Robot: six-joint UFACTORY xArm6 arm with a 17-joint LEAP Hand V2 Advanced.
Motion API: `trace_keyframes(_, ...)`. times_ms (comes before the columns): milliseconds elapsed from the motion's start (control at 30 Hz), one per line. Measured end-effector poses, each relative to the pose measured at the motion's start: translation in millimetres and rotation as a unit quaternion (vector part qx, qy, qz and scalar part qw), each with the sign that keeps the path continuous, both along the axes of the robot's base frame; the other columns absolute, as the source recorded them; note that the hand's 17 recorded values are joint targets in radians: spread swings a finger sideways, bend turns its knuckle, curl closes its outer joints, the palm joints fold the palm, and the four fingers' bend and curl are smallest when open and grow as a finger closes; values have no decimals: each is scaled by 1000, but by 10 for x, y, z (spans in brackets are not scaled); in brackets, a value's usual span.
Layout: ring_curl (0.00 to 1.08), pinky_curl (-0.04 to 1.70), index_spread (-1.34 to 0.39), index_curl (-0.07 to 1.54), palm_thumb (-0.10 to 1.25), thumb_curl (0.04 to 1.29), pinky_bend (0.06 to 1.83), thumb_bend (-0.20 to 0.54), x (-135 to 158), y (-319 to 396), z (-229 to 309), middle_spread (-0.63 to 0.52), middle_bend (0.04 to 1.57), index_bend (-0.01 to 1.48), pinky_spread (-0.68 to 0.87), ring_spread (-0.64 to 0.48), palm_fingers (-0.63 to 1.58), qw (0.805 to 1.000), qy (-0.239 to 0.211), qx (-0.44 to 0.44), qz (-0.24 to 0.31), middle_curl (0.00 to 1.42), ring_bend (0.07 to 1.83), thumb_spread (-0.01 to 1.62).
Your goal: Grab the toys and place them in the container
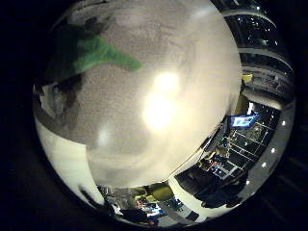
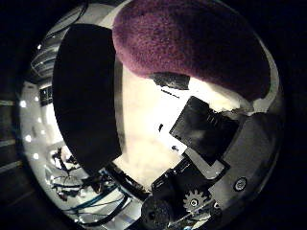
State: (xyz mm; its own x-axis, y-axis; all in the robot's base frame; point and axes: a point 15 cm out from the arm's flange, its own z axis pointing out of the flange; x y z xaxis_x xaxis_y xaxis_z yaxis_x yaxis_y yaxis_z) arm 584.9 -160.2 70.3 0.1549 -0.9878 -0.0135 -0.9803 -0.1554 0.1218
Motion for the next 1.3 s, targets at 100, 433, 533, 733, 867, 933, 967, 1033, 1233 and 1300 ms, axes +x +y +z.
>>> trace_keyframes(100,546,518,-361,624,916,381,977,13,34,-101,243,-161,1002,794,-227,-220,1453,1000,-17,-4,-6,625,1042,961)
trace_keyframes(433,648,746,-256,752,1081,510,1248,-5,-374,-197,1536,-125,1263,1067,-206,-193,1202,999,-22,-11,-28,698,1337,922)
trace_keyframes(533,658,801,-240,760,1082,536,1260,-14,-590,-37,1804,-118,1301,1098,-201,-191,1172,999,-22,-11,-23,699,1363,926)
trace_keyframes(733,666,914,-221,758,1069,583,1231,-16,-908,821,2149,-117,1339,1133,-181,-190,1143,999,-37,-28,6,685,1384,930)
trace_keyframes(867,666,988,-217,752,1064,607,1194,-16,-1013,1520,2196,-116,1352,1140,-175,-189,1137,998,-41,-35,40,675,1391,933)
trace_keyframes(933,666,1010,-216,750,1062,613,1186,-16,-1075,1886,2204,-116,1353,1139,-173,-189,1139,997,-43,-35,56,671,1390,933)
trace_keyframes(967,665,1026,-216,750,1050,617,1177,-22,-1099,2071,2194,-116,1354,1142,-175,-189,1140,996,-43,-35,64,668,1390,931)
trace_keyframes(1033,665,1046,-216,750,1037,620,1161,-21,-1144,2379,2169,-111,1357,1145,-182,-189,1138,996,-43,-34,77,665,1388,938)
trace_keyframes(1233,653,1049,-222,738,965,573,1106,-32,-1058,3081,2026,-114,1330,1128,-208,-194,1127,991,-73,-23,113,647,1362,1012)
trace_keyframes(1300,612,972,-260,690,903,547,1060,-41,-947,3256,2011,-127,1255,927,-282,-210,1043,987,-99,-15,123,610,1311,1003)
